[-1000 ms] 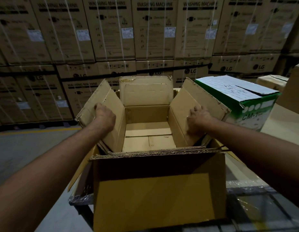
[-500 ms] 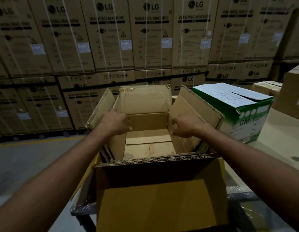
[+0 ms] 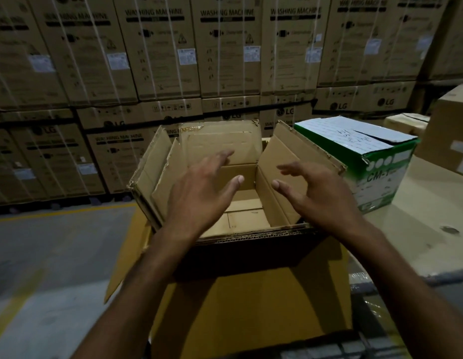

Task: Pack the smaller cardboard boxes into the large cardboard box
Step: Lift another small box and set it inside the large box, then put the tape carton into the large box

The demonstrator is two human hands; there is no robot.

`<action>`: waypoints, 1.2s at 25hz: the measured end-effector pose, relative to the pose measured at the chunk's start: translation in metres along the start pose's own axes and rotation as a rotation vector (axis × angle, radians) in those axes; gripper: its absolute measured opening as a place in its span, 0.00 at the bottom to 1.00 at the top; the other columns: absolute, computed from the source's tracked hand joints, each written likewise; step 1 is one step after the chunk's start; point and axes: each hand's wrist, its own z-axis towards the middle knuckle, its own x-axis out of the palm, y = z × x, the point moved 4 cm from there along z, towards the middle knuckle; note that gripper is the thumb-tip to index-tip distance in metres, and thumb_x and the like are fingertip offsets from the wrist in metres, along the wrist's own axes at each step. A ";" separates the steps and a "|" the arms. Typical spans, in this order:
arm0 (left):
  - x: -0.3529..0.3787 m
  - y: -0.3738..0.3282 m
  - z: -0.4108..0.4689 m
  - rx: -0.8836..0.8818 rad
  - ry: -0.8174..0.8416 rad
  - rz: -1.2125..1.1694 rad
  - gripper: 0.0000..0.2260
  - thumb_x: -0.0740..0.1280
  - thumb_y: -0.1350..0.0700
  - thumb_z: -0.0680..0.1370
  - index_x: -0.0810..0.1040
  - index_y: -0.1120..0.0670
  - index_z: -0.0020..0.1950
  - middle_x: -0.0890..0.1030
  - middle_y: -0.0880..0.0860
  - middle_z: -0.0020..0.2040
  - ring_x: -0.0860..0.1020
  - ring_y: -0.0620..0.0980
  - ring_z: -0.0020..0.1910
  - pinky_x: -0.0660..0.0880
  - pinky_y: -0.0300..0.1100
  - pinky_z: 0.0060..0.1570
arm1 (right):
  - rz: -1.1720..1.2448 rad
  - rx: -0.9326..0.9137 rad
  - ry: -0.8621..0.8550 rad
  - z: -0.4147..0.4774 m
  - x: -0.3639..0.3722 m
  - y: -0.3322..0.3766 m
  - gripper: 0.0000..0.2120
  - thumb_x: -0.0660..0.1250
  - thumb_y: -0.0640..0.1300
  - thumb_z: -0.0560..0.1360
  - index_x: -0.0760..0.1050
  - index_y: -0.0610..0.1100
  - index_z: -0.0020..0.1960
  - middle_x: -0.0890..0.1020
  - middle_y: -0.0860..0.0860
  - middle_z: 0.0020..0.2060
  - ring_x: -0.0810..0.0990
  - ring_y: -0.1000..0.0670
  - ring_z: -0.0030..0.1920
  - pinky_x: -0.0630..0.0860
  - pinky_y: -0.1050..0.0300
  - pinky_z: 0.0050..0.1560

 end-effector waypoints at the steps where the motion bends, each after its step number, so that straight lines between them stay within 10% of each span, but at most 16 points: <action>1: 0.001 -0.009 -0.010 0.019 -0.059 0.003 0.27 0.64 0.39 0.81 0.65 0.42 0.78 0.77 0.44 0.69 0.74 0.45 0.67 0.72 0.45 0.61 | -0.016 -0.020 -0.053 -0.012 -0.004 0.001 0.21 0.67 0.62 0.79 0.79 0.52 0.66 0.84 0.54 0.59 0.80 0.51 0.60 0.77 0.45 0.60; 13: 0.065 -0.115 -0.057 0.240 -0.114 -0.058 0.23 0.66 0.44 0.81 0.73 0.49 0.75 0.79 0.50 0.66 0.73 0.48 0.69 0.63 0.41 0.64 | -0.106 0.120 -0.242 -0.107 -0.052 -0.076 0.22 0.65 0.60 0.80 0.78 0.50 0.68 0.82 0.52 0.60 0.75 0.50 0.62 0.73 0.47 0.59; 21: 0.153 -0.263 -0.101 0.151 -0.074 -0.625 0.17 0.69 0.49 0.81 0.77 0.49 0.69 0.79 0.44 0.64 0.76 0.42 0.66 0.76 0.48 0.61 | 0.200 0.292 -0.523 -0.224 -0.135 -0.169 0.12 0.65 0.47 0.82 0.80 0.45 0.63 0.83 0.53 0.57 0.79 0.53 0.61 0.78 0.52 0.58; 30: 0.263 -0.470 -0.116 0.322 -0.043 -0.566 0.19 0.71 0.58 0.78 0.77 0.50 0.69 0.79 0.47 0.66 0.74 0.47 0.67 0.69 0.42 0.65 | 0.041 0.419 -0.457 -0.291 -0.259 -0.324 0.14 0.66 0.49 0.82 0.77 0.49 0.67 0.80 0.58 0.57 0.76 0.57 0.60 0.73 0.64 0.57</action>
